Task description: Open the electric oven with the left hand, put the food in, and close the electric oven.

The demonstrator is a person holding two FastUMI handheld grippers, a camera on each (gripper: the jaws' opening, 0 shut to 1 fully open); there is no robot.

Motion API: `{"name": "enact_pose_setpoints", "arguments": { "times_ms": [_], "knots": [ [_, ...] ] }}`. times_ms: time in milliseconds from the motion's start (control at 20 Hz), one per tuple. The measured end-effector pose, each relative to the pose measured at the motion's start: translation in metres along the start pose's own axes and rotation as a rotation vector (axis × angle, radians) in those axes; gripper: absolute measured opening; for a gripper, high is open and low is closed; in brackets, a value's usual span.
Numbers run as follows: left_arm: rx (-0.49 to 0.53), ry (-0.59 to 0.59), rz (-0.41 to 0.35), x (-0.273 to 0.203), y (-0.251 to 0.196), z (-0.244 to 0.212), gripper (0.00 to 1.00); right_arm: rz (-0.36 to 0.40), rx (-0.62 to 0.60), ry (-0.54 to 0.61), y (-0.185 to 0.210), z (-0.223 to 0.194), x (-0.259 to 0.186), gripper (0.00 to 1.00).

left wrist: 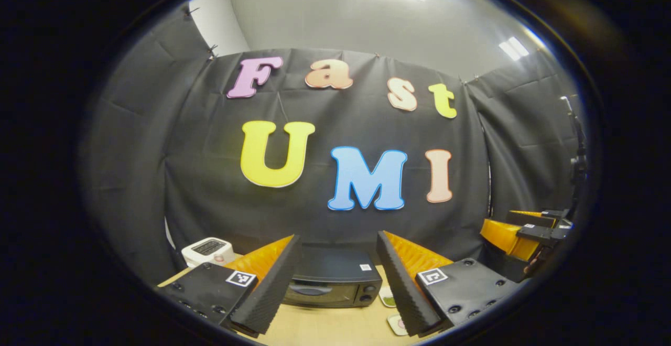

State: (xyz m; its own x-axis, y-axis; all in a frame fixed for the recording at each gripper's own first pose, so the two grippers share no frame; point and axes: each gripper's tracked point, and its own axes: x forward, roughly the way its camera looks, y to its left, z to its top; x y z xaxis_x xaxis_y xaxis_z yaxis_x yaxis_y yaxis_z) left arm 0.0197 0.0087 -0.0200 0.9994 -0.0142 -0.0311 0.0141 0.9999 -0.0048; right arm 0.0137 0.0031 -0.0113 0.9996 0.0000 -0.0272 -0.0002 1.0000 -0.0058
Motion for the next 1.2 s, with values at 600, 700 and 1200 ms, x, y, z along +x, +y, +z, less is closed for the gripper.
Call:
{"name": "enact_pose_setpoints", "arguments": {
  "times_ms": [600,700,1200],
  "knots": [
    [-0.014,0.23,0.005,0.106,0.04,-0.137,0.97,-0.05,-0.026,0.082,-0.01,-0.033,0.018,0.97],
    [-0.006,0.273,0.015,0.126,0.048,-0.17,0.96,-0.064,-0.03,0.097,-0.012,-0.039,0.021,0.97],
    [0.012,0.447,0.04,0.189,0.079,-0.275,0.97,-0.117,-0.026,0.153,-0.018,-0.058,0.038,1.0]
  ]
}}
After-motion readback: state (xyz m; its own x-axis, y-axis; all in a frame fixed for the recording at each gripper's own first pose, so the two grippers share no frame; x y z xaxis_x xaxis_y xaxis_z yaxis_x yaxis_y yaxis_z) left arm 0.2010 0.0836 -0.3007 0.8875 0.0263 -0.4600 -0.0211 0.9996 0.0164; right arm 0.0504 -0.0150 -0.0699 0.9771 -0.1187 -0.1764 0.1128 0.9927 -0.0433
